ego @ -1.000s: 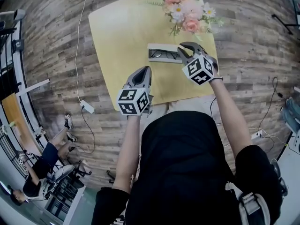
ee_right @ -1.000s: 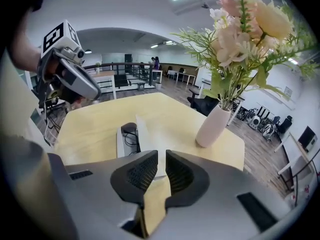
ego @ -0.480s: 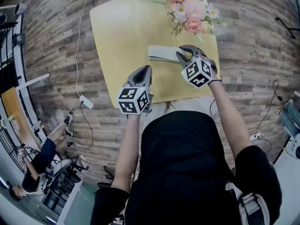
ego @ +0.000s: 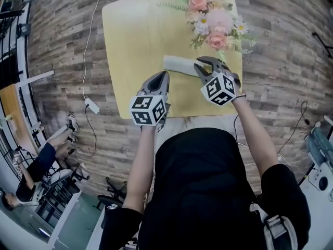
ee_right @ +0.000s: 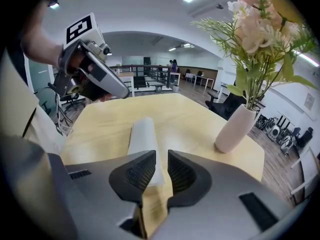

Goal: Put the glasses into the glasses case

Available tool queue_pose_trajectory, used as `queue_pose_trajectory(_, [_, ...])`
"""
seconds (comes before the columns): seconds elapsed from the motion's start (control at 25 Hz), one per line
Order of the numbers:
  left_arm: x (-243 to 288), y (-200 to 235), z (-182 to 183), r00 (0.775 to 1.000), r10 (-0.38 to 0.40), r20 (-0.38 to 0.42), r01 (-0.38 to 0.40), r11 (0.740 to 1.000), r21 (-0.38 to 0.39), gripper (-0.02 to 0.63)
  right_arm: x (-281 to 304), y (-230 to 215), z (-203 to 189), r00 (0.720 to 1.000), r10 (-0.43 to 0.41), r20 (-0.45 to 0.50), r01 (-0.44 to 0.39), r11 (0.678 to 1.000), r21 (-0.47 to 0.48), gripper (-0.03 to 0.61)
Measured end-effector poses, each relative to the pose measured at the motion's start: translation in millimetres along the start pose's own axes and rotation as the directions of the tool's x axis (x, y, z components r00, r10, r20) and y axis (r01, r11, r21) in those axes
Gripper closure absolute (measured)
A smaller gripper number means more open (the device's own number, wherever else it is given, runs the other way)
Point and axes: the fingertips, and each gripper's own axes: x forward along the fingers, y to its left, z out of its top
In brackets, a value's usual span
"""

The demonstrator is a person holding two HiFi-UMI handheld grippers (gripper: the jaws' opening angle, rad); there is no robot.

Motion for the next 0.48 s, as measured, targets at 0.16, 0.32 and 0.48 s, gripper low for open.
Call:
queue_pose_trajectory(0.16, [-3,-2,4,1.000,0.002,0.018,-0.002,1.000,-0.006,0.591,-4,4,7,1.000,0.001,0.016,-0.001,1.000,-0.016,0.502])
queue_pose_trajectory(0.32, [-15,-7,10,0.999,-0.020,0.043,0.019,1.000,0.011,0.591,-17,10,21,0.998,-0.033,0.049,0.032,0.999,0.029,0.518])
queue_pose_trajectory(0.48, [-36,-11,10,0.996,-0.056,0.071,0.053,0.997,0.051,0.591,-37,23,44,0.991,-0.100,0.094,0.092,0.992,0.085,0.534])
